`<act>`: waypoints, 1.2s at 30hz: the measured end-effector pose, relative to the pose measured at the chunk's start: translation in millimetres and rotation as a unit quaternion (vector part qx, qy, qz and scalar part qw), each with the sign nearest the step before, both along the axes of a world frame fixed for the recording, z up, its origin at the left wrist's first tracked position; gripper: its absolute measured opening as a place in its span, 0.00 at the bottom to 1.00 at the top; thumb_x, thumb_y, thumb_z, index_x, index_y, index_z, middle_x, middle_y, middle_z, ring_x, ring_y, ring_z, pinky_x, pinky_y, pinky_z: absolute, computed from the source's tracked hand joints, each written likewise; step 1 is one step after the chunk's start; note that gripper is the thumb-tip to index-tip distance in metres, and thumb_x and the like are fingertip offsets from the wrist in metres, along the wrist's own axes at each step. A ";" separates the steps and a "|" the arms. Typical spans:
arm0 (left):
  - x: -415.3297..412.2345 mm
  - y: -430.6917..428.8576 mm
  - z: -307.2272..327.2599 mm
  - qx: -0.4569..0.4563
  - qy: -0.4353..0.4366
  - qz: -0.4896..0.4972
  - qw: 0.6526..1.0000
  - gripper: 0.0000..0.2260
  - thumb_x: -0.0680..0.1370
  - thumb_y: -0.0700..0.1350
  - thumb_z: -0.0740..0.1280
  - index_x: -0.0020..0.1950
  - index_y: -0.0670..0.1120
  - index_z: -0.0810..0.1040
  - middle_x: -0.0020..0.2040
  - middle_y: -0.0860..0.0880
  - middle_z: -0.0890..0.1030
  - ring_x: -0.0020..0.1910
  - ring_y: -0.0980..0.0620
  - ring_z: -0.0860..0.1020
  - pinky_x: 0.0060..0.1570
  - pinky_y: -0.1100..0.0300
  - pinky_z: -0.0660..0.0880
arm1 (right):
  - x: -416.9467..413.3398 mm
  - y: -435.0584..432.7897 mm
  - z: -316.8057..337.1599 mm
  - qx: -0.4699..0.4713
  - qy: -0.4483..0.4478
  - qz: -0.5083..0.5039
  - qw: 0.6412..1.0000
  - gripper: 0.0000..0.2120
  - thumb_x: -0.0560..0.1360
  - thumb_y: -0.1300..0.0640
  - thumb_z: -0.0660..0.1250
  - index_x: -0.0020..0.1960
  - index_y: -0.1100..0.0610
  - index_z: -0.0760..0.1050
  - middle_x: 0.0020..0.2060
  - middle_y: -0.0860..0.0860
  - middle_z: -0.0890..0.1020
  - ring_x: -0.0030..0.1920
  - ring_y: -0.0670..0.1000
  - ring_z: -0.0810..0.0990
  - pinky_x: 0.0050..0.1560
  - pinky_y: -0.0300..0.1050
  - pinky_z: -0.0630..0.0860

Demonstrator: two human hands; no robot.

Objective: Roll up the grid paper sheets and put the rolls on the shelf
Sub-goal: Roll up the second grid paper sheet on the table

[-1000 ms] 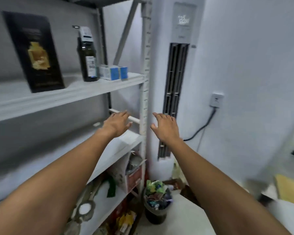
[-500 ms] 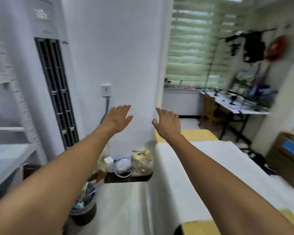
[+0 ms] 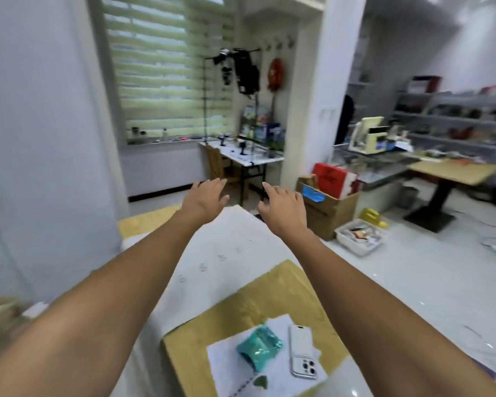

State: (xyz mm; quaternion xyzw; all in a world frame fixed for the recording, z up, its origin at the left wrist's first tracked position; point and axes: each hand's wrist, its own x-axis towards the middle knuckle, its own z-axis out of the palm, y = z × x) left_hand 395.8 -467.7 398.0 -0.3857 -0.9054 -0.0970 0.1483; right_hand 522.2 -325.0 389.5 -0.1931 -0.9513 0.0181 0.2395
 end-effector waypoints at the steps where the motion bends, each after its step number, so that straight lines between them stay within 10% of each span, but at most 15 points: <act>1: 11.4 27.6 -2.4 -0.007 0.000 -0.025 1.000 0.22 0.80 0.50 0.54 0.73 0.45 0.58 0.73 0.45 0.63 0.70 0.47 0.61 0.68 0.50 0.55 | 16.2 19.0 0.4 0.000 0.002 -0.023 1.000 0.25 0.78 0.48 0.54 0.74 0.52 0.58 0.67 0.53 0.71 0.64 0.58 0.68 0.66 0.53 0.59; 14: 77.0 257.5 -25.5 -0.013 0.007 -0.118 0.993 0.22 0.80 0.51 0.53 0.74 0.47 0.55 0.74 0.48 0.60 0.72 0.50 0.56 0.71 0.51 0.47 | 104.8 190.0 -20.6 -0.032 0.011 -0.134 0.990 0.25 0.77 0.48 0.53 0.74 0.51 0.58 0.68 0.53 0.70 0.66 0.56 0.67 0.69 0.55 0.58; 36: -52.5 462.7 -10.3 -0.027 -0.027 -0.034 0.999 0.23 0.81 0.51 0.50 0.75 0.49 0.51 0.76 0.48 0.54 0.73 0.49 0.52 0.71 0.51 0.45 | -33.5 422.7 -2.2 -0.027 0.000 -0.084 0.996 0.25 0.79 0.47 0.53 0.74 0.51 0.57 0.71 0.53 0.66 0.70 0.55 0.64 0.70 0.54 0.55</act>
